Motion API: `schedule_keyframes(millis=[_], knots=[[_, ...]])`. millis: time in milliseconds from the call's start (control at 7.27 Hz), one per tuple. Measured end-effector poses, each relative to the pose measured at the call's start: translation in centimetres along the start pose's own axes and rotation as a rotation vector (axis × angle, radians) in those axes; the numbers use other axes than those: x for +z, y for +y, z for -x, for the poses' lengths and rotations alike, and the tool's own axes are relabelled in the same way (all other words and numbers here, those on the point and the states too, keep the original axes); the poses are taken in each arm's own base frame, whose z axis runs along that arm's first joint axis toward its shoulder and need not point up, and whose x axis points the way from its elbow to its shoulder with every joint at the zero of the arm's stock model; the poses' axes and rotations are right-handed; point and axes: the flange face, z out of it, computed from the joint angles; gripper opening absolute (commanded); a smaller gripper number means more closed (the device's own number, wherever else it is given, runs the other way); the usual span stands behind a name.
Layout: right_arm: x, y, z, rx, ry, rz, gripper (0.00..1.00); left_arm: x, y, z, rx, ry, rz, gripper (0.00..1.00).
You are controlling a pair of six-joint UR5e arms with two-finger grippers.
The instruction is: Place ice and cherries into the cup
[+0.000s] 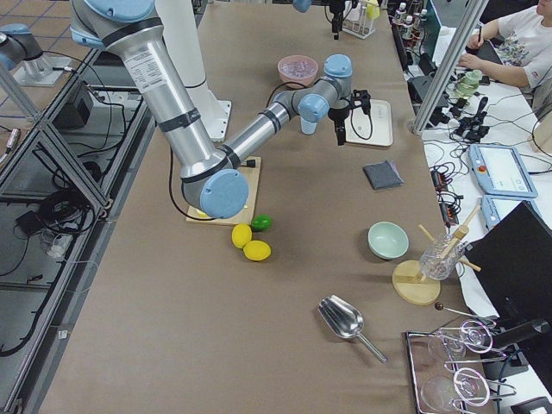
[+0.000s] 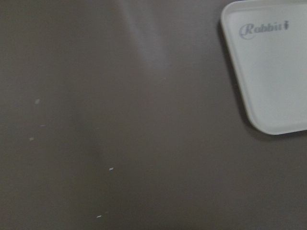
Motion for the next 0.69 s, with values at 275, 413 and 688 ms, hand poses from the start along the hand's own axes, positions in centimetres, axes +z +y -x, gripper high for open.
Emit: schedule_keyframes(millis=[275, 413, 688], knots=[[-4.0, 1.0, -15.0, -0.135, 0.017, 0.028, 0.99, -2.1, 4.5, 10.3, 0.042, -0.048, 0.03, 0.97], [-5.4, 2.1, -21.7, -0.178, 0.033, 0.037, 0.99, -3.0, 6.3, 13.7, 0.061, -0.068, 0.045, 0.97], [-6.6, 6.3, -32.1, -0.235, 0.059, 0.064, 0.99, -3.3, 9.4, 18.6, 0.081, -0.09, 0.082, 0.97]])
